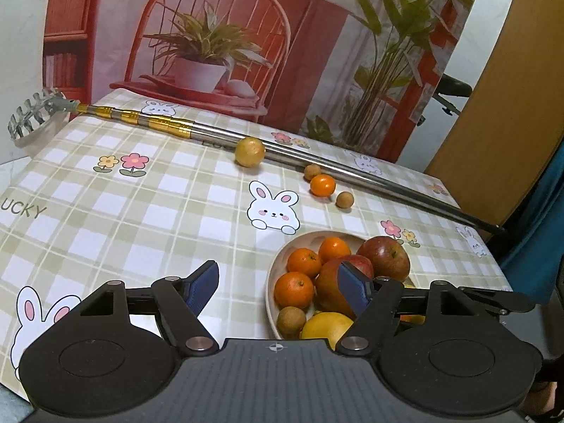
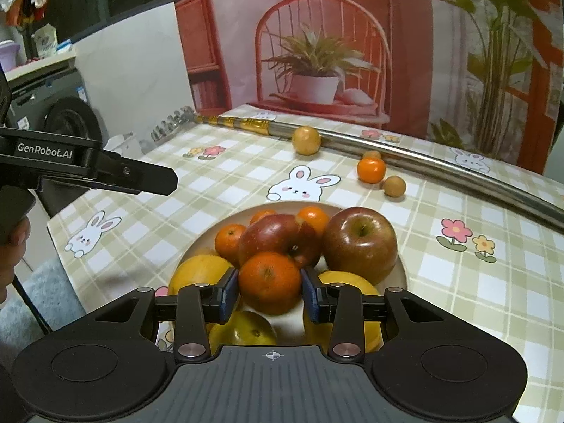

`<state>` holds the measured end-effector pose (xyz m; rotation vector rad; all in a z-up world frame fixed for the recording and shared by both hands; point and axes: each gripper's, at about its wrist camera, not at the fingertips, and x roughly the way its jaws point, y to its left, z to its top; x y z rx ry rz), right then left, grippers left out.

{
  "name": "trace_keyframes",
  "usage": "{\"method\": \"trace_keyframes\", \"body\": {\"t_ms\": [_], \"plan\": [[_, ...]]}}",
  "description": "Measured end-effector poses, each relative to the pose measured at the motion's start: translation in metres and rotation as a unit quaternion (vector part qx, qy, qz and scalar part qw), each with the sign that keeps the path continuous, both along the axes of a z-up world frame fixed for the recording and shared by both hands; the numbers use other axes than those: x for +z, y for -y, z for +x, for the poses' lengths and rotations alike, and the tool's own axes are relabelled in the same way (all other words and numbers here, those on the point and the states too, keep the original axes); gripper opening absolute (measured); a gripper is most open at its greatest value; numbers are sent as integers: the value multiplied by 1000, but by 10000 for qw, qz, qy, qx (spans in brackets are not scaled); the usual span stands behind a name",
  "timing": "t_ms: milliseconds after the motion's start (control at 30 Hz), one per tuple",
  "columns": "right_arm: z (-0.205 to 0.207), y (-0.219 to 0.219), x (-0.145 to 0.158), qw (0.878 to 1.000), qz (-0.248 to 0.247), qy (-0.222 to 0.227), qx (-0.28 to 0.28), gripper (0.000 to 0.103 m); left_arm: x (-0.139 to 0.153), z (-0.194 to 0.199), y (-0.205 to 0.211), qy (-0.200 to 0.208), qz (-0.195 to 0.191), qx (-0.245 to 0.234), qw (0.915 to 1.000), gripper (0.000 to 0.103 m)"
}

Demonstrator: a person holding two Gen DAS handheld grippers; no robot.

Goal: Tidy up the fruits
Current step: 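Lower the grapefruit and orange onto the plate and open both grippers, then move both tools back toward the small fruits by the pole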

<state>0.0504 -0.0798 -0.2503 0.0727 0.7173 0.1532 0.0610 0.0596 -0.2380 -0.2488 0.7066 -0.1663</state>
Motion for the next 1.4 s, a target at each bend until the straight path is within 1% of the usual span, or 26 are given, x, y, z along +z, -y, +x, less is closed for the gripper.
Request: {"method": "trace_keyframes", "body": {"t_ms": [300,467,567,833,967,1167,1300,1400], "plan": [[-2,-1,1,10000,-72,34,10,37,-1,-1,2,-45,73,65,9999,77],[-5,2,4,9999,-50,121,-25,45,-2,-1,3,-86,152,68,9998,77],[-7,5,7,9998,-36,193,-77,58,-2,-1,3,-88,190,88,9997,77],[-12,19,18,9987,-30,404,-324,59,0,1,-2,-78,195,155,9997,77],[-14,32,27,9974,-104,529,-481,60,8,5,-12,-7,169,255,9995,77],[-16,59,46,9939,-111,779,-775,62,33,15,-36,227,251,472,9983,77],[-16,78,59,9907,-196,962,-940,63,49,21,-46,354,367,500,9974,82],[-13,90,68,9883,-196,1083,-1057,63,58,28,-47,377,443,478,9972,83]]}}
